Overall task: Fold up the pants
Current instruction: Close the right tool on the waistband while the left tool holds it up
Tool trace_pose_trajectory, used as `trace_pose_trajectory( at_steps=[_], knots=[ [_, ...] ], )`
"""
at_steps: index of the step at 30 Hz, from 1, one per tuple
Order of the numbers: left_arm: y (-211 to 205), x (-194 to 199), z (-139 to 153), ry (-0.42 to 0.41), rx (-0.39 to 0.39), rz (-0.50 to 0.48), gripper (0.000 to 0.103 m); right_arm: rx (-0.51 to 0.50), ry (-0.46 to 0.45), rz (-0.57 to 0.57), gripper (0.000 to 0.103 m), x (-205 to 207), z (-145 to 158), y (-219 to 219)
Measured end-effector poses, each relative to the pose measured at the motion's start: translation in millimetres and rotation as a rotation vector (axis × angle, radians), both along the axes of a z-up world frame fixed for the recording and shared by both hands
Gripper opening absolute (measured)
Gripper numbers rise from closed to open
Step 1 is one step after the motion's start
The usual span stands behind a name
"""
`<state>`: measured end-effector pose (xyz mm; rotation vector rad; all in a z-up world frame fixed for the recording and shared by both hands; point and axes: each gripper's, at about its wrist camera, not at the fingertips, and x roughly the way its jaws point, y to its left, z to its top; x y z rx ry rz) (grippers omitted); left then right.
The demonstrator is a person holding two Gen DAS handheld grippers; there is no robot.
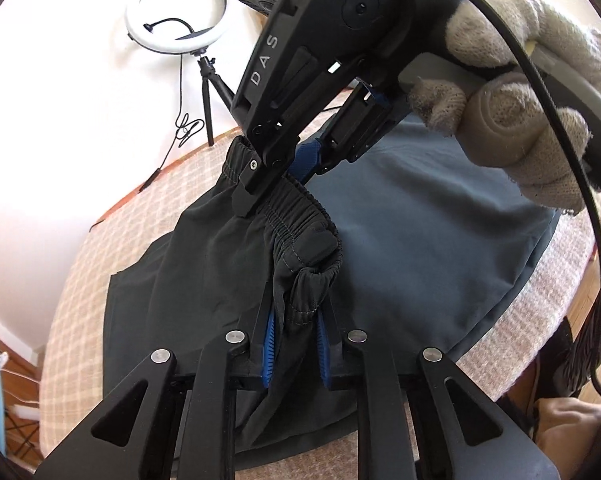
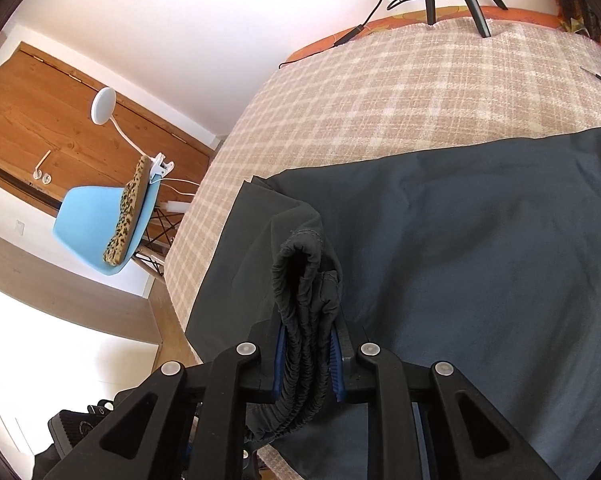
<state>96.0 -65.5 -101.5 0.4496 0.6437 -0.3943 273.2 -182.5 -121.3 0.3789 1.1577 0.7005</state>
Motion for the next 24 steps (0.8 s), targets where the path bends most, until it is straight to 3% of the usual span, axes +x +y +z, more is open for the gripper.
trace_pose_trajectory(
  at_steps=[10,18,24],
  knots=[
    [-33,-4,24,0.025,-0.108,-0.091,0.013,-0.037,-0.038,-0.048,0.016,-13,14,-41],
    [-101,-5,31,0.002,-0.113,-0.194,0.013,-0.118,-0.07,-0.114,0.016,-24,32,-99],
    [-143,-3,34,0.019,-0.167,-0.242,0.013,-0.162,-0.073,-0.174,0.016,-31,39,-152]
  ],
)
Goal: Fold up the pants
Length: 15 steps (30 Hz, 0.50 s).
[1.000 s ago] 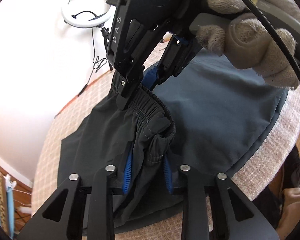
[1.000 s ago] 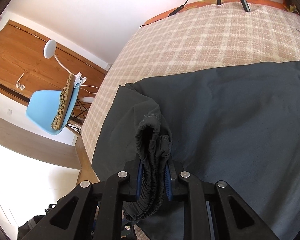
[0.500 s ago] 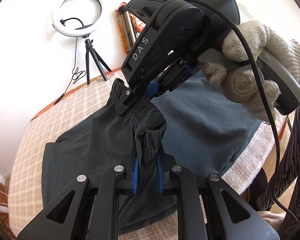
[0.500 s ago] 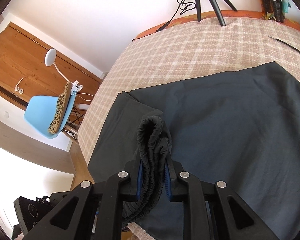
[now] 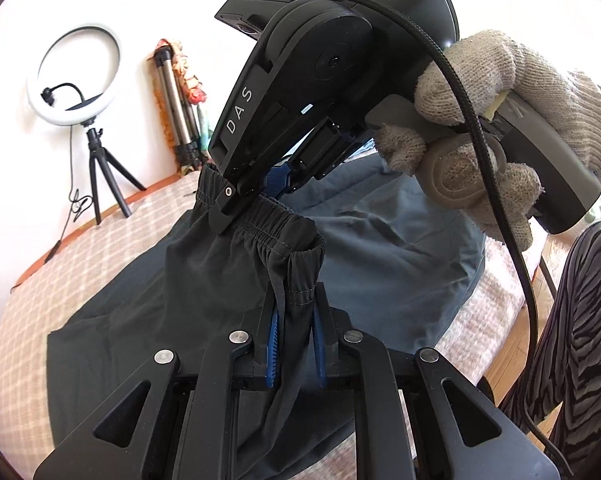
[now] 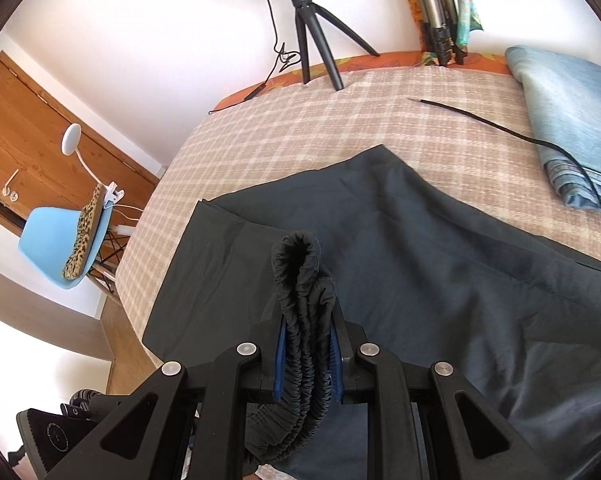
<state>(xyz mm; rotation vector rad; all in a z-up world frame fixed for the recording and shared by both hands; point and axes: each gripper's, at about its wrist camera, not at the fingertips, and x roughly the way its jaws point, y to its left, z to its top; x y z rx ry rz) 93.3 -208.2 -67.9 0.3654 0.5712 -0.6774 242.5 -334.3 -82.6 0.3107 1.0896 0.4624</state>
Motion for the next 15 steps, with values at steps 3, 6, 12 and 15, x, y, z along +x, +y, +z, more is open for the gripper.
trace_pose_trajectory(
  at_steps=[3,6,12,15],
  knots=[
    [-23,0,3,0.008,-0.029,-0.024,0.013,-0.014,-0.004,-0.034,0.016,-3,3,-28],
    [-49,-6,5,0.01,-0.045,-0.048,0.013,-0.034,-0.004,-0.067,0.016,-6,5,-55],
    [-95,-10,3,0.023,-0.057,-0.101,0.013,-0.07,-0.004,-0.134,0.016,-16,8,-105],
    [-117,-15,-1,0.016,-0.043,-0.134,0.012,-0.084,0.001,-0.169,0.016,-20,8,-130]
  ],
)
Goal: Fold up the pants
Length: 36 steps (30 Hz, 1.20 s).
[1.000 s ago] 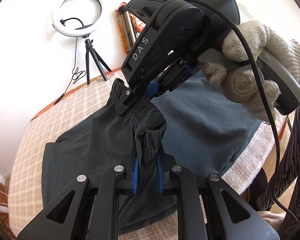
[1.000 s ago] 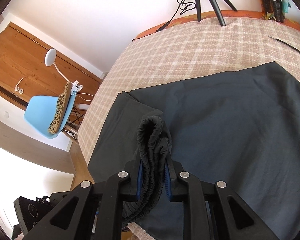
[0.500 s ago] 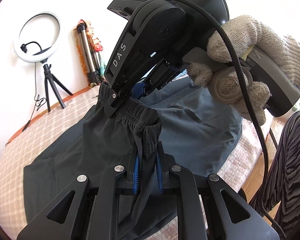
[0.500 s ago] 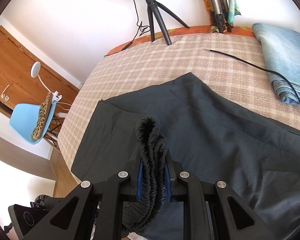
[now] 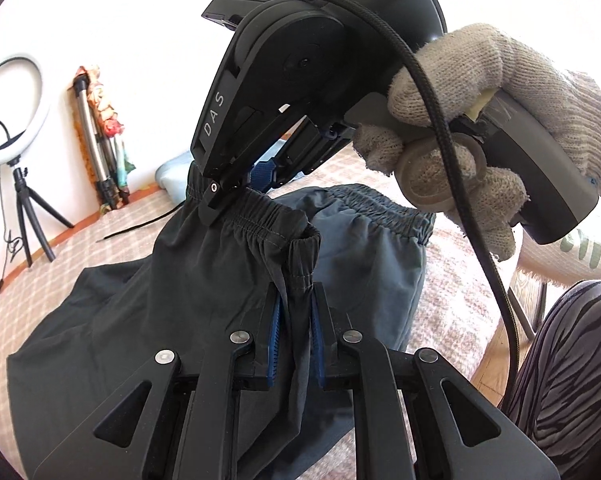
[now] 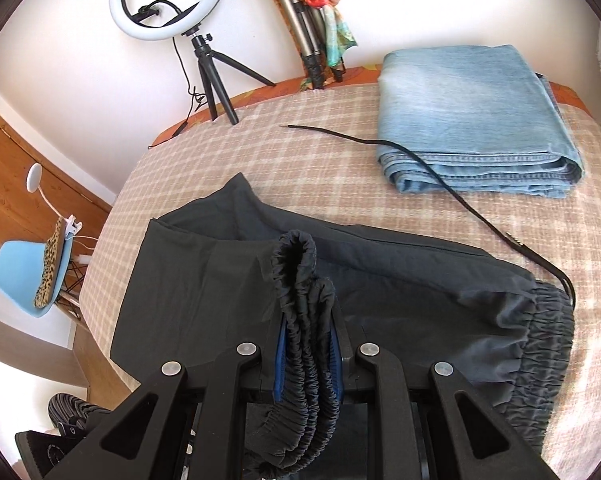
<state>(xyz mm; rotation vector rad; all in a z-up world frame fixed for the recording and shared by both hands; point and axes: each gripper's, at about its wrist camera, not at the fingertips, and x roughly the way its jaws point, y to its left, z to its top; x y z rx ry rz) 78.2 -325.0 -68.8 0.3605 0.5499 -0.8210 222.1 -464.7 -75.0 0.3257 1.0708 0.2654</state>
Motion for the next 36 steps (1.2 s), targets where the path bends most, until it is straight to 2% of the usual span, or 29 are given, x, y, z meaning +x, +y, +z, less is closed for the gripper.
trace_pose_trajectory(
  at_steps=[5,9,14,17,20,25,26,27,31,32,33,34,36],
  knots=[
    [-32,-11,-3,-0.005,0.01,-0.051,0.01,-0.014,0.013,-0.061,0.016,-6,-6,-35],
    [-41,-19,0,0.037,-0.004,-0.086,0.01,-0.029,0.029,-0.101,0.016,-12,-13,-60],
    [-25,-20,13,0.072,-0.007,-0.087,0.011,-0.038,0.044,-0.134,0.016,-18,-19,-85],
    [-5,-19,18,0.065,0.007,-0.063,0.011,-0.054,0.054,-0.132,0.016,-18,-22,-92],
    [24,-13,21,0.076,0.012,-0.019,0.02,-0.078,0.065,-0.13,0.016,-17,-27,-95],
    [80,7,21,0.063,0.041,0.107,0.022,-0.104,0.077,-0.137,0.016,-21,-30,-102],
    [92,13,20,0.063,0.05,0.14,0.026,-0.116,0.078,-0.143,0.016,-22,-31,-103],
    [104,20,18,0.067,0.058,0.169,0.029,-0.129,0.078,-0.15,0.016,-22,-31,-105],
    [155,40,8,0.093,0.083,0.297,0.031,-0.154,0.079,-0.164,0.016,-23,-33,-110],
    [167,44,5,0.102,0.086,0.33,0.034,-0.17,0.08,-0.165,0.016,-23,-33,-109],
    [178,49,2,0.119,0.085,0.36,0.044,-0.195,0.08,-0.163,0.018,-23,-34,-107],
    [189,53,-1,0.14,0.082,0.389,0.049,-0.221,0.079,-0.162,0.021,-23,-34,-104],
    [207,58,-7,0.168,0.072,0.439,0.052,-0.249,0.072,-0.171,0.028,-24,-33,-101]
  ],
)
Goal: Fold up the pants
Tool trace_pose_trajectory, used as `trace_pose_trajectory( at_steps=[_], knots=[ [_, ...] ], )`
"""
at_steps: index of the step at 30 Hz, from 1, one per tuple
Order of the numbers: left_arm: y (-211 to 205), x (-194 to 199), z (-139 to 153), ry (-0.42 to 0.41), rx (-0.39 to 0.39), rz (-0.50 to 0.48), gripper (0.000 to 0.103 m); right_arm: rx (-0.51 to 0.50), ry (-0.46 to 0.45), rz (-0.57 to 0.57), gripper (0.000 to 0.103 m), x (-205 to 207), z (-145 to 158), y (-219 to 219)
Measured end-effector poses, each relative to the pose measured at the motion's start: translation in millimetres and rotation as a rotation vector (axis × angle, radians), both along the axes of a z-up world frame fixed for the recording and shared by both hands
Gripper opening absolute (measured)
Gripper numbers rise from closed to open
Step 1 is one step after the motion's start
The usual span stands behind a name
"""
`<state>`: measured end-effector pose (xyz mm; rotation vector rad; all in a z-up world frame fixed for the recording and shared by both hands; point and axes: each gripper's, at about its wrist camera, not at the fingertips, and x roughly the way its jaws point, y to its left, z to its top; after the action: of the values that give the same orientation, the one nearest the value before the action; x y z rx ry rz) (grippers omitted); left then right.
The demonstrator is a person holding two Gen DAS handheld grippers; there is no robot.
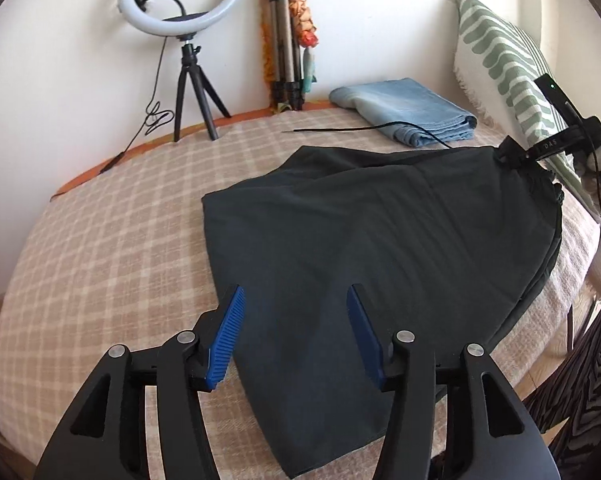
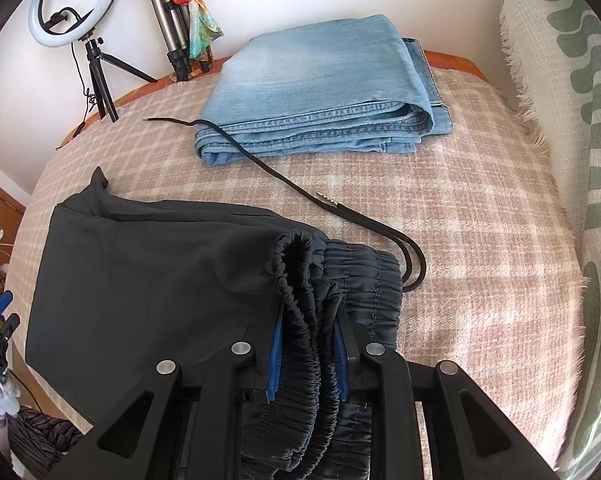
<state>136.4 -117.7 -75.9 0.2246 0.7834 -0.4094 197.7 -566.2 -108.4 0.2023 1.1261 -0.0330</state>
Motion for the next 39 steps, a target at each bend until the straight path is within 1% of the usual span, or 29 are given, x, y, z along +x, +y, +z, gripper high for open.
trace_pose_trajectory(
  at_steps=[1,3,6,8,9,10,13,15,17,23,26,28,31,33,35,39],
  knots=[
    [7,2,-3,0.013,-0.003,0.019,0.052,-0.013,-0.007,-0.009,0.033,-1,2,0],
    [18,4,-8,0.038,-0.018,0.052,0.053,-0.017,-0.018,-0.025,0.037,-4,5,-1],
    [31,3,-15,0.087,-0.058,0.074,0.054,-0.045,-0.041,-0.05,0.042,-8,13,-1],
    [37,2,-20,0.116,-0.078,0.086,0.054,-0.064,-0.065,-0.067,0.051,-12,20,0],
    [40,2,-23,0.13,-0.091,0.091,0.055,-0.072,-0.08,-0.078,0.059,-14,25,1],
    [42,2,-25,0.146,-0.105,0.096,0.055,-0.073,-0.099,-0.086,0.062,-16,29,3],
    [44,0,-32,0.186,-0.142,0.103,0.055,-0.06,-0.146,-0.084,0.063,-21,44,15],
    [44,-2,-34,0.192,-0.154,0.109,0.055,-0.036,-0.172,-0.061,0.064,-22,53,27],
    [43,-3,-37,0.204,-0.171,0.116,0.055,-0.01,-0.195,-0.027,0.065,-22,61,44],
    [38,-8,-41,0.212,-0.166,0.109,0.054,0.045,-0.241,0.11,0.067,-11,78,113],
    [37,-10,-43,0.195,-0.14,0.111,0.054,0.071,-0.248,0.175,0.067,-3,80,147],
    [38,-10,-47,0.206,-0.145,0.111,0.054,0.089,-0.241,0.221,0.068,5,80,169],
    [38,-12,-46,0.196,-0.153,0.112,0.053,0.101,-0.222,0.285,0.068,17,78,205],
    [39,-13,-46,0.194,-0.167,0.113,0.045,0.096,-0.211,0.327,0.068,26,76,229],
    [42,-13,-46,0.197,-0.185,0.119,0.044,0.099,-0.195,0.362,0.068,36,73,253],
    [52,-11,-46,0.214,-0.235,0.139,0.032,0.111,-0.171,0.416,0.068,52,65,296]
  ],
)
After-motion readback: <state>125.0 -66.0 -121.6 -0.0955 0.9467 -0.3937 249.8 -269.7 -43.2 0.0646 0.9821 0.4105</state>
